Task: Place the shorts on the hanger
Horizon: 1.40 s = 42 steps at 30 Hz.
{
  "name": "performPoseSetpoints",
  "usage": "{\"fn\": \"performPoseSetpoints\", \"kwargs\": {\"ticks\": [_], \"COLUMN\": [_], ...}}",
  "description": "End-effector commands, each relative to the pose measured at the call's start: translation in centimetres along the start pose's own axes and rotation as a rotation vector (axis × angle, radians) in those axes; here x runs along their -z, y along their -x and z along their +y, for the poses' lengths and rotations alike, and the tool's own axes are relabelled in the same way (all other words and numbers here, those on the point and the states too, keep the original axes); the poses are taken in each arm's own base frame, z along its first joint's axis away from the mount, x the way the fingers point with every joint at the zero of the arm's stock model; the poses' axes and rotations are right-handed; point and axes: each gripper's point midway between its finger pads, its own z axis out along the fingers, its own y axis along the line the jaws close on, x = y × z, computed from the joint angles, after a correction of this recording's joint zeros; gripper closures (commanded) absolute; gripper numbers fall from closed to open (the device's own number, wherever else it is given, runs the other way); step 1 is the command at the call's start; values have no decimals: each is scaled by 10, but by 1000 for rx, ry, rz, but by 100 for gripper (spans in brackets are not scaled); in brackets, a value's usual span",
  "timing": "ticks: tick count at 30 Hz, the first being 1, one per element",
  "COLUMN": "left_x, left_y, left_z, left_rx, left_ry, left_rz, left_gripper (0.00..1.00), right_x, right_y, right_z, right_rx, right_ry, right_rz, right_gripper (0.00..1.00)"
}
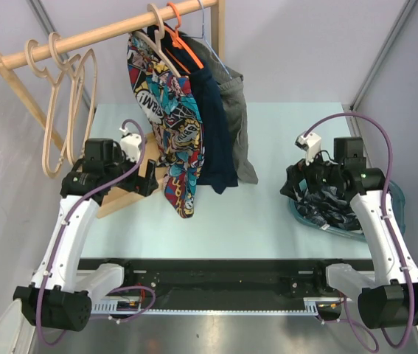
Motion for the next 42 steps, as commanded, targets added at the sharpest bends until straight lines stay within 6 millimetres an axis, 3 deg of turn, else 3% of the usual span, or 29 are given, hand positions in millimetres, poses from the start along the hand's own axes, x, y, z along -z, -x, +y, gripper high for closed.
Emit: {"fn": "performPoseSetpoints", "kwargs": {"ticks": [1,5,10,13,20,26,32,34,35,37,38,40,42], "left_x": [23,24,21,19,5,1,-3,-5,-4,-3,-3,1,5], "left_y": [47,59,53,50,46,44,36,32,32,33,34,38,44], "left_z": [-11,-34,-73,-87,-96,-96,-91,-90,-89,-89,-90,-93,-98], "left_rx": [-123,-239,-400,-452,-489,-502,-507,-505,-506,-507,-509,-508,-508], "left_ry": [-23,-100,-250,-318,-342,-340,-321,-315,-312,-308,-312,-325,-343], "left_rz": [-167,-192,-192,-190,-146,-130,-112,-105,-106,-109,-112,-132,-156], "left_gripper": [0,0,0,0,0,0,0,0,0,0,0,0,0], "right_x": [11,18,39,53,71,52,20,12,10,11,10,16,29], "right_y": [-1,-6,-19,-44,-121,-168,-216,-225,-225,-213,-204,-177,-134], "right_z": [-8,-29,-71,-98,-164,-200,-204,-200,-199,-198,-193,-191,-177], "right_rx": [36,26,4,18,-7,-72,-140,-172,-180,-167,-168,-139,-107], "right_ry": [-63,-109,-205,-270,-391,-391,-337,-320,-316,-329,-321,-341,-348], "right_rz": [0,17,45,129,467,604,695,702,696,661,628,553,416], "right_gripper": [0,0,0,0,0,0,2,11,27,47,73,100,100]}}
